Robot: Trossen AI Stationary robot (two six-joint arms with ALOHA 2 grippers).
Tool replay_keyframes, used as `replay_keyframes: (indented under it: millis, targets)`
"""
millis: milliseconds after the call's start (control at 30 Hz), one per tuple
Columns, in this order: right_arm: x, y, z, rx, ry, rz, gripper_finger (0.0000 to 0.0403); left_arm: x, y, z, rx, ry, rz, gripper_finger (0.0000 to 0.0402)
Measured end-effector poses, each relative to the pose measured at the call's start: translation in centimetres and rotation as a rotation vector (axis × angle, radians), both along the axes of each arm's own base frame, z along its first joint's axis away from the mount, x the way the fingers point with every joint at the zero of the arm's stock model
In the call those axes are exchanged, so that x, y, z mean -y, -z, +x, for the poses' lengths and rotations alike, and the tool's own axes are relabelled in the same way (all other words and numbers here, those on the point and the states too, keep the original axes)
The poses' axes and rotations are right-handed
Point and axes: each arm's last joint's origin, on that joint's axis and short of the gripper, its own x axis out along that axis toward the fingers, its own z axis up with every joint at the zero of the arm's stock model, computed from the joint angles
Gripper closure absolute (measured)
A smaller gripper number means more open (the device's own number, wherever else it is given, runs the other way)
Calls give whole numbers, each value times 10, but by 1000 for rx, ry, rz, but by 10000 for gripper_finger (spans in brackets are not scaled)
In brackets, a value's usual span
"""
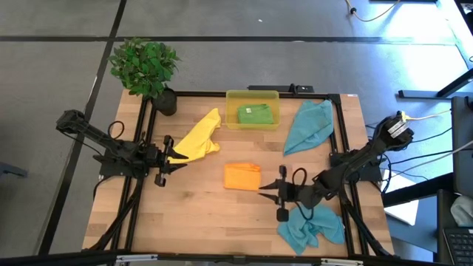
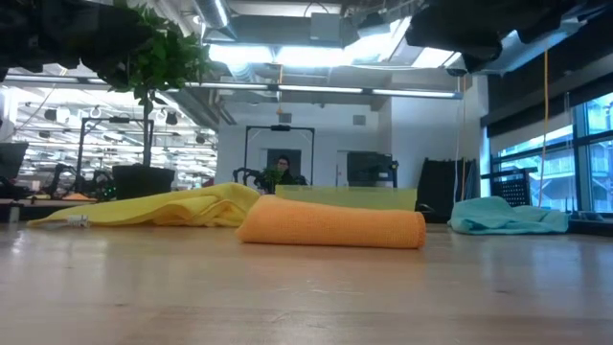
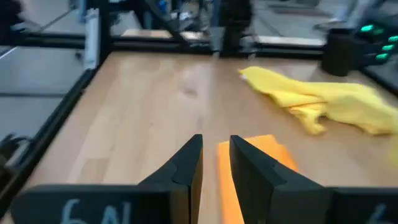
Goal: Fold microfiber towels
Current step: Stack the folded orange microfiber cloth on top of the green microfiber cloth
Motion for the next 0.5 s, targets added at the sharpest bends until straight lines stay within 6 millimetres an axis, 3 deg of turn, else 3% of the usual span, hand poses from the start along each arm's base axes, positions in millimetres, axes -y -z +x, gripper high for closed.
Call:
replay_keyframes:
  millis: [200, 367, 500]
  targets:
    - [-4, 3, 25, -52, -72, -16, 273, 0, 0, 0, 0, 0, 0, 296]
    - [-5, 17, 35, -228, -41, -21, 211, 0, 1, 0, -6, 0, 3, 296]
    - [-7, 31, 44, -274, -25, -30, 172, 0, 1, 0, -10, 0, 4, 296]
